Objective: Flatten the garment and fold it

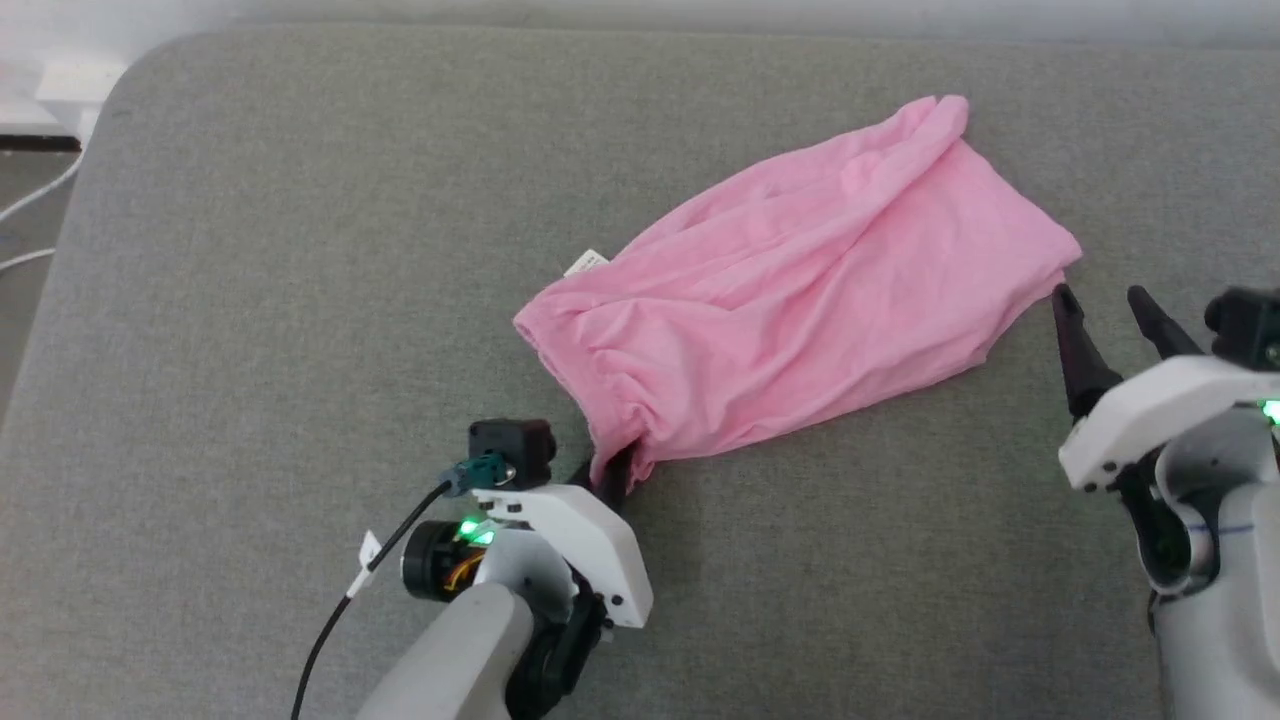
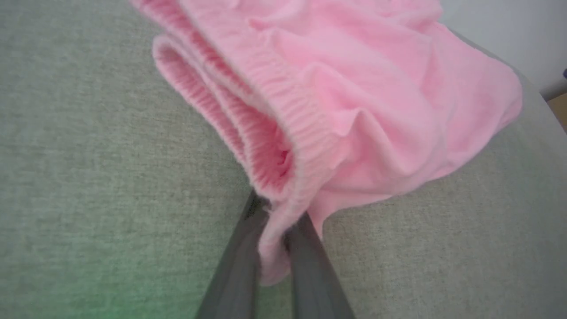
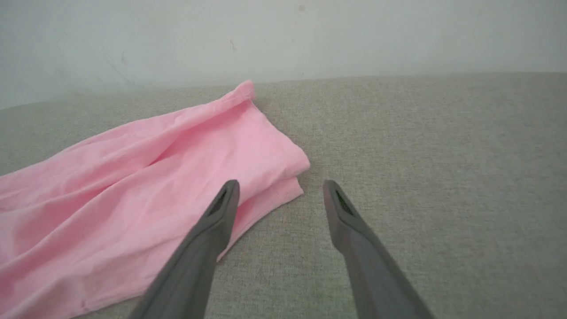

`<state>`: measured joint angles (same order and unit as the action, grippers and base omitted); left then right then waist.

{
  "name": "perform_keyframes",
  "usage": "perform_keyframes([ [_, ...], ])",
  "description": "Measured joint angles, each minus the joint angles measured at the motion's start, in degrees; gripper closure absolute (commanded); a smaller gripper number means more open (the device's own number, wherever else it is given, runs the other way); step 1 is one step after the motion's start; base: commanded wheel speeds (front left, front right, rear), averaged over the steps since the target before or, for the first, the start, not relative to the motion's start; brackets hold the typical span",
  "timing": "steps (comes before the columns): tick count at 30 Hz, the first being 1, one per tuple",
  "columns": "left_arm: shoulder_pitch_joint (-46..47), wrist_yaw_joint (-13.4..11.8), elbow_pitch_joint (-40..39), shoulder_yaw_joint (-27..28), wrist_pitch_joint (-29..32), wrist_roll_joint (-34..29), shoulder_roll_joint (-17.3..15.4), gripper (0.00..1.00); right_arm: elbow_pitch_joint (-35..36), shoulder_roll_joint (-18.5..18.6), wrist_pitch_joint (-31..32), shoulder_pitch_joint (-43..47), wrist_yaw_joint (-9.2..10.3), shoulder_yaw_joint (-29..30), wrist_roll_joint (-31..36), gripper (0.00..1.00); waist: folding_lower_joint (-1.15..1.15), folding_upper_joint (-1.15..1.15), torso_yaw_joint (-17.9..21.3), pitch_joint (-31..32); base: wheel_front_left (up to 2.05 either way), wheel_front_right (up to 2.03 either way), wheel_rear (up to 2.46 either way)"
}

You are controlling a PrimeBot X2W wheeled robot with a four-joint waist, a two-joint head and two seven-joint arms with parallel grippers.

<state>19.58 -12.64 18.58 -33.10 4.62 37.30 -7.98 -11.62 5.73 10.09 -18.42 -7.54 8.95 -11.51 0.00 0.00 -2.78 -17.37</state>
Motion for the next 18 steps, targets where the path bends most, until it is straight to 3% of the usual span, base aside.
perform_keyframes([
  [7,0.7,1.5,-1.3,-1.1,0.5,0.1,0.3,1.0,-10.2,-0.1,2.8,-9.8,0.0,3.7,2.5,0.0,0.0,0.0,-1.8,-1.7,0.0,0.0,0.0],
  [13,1.4,2.3,-1.9,-2.0,0.4,0.1,0.8,1.0,-19.4,-0.3,13.1,-15.9,0.0,7.4,9.2,0.0,0.0,0.0,-3.7,-2.8,0.0,0.0,0.0],
  [14,1.6,2.5,-1.9,-2.1,0.4,0.1,0.9,1.0,-19.8,-0.3,15.1,-16.5,0.01,7.3,10.3,0.47,0.0,0.0,-4.0,-3.0,0.0,0.0,0.0],
  [15,1.6,2.5,-1.9,-2.2,0.4,0.2,1.0,1.0,-19.9,-0.2,17.1,-17.1,0.01,7.3,11.6,0.66,0.0,0.0,-4.3,-3.1,0.0,0.0,0.0],
  [16,1.6,2.5,-1.9,-2.3,0.4,0.4,1.1,1.0,-19.8,-0.1,19.0,-17.5,0.01,7.3,12.4,1.0,0.0,0.0,-4.5,-3.1,0.0,0.0,0.0],
  [18,1.7,2.6,-1.9,-2.4,0.3,0.5,1.3,1.0,-18.8,-0.2,21.2,-17.7,0.0,6.9,13.1,1.0,0.01,0.0,-4.7,-3.0,0.0,0.0,0.0],
])
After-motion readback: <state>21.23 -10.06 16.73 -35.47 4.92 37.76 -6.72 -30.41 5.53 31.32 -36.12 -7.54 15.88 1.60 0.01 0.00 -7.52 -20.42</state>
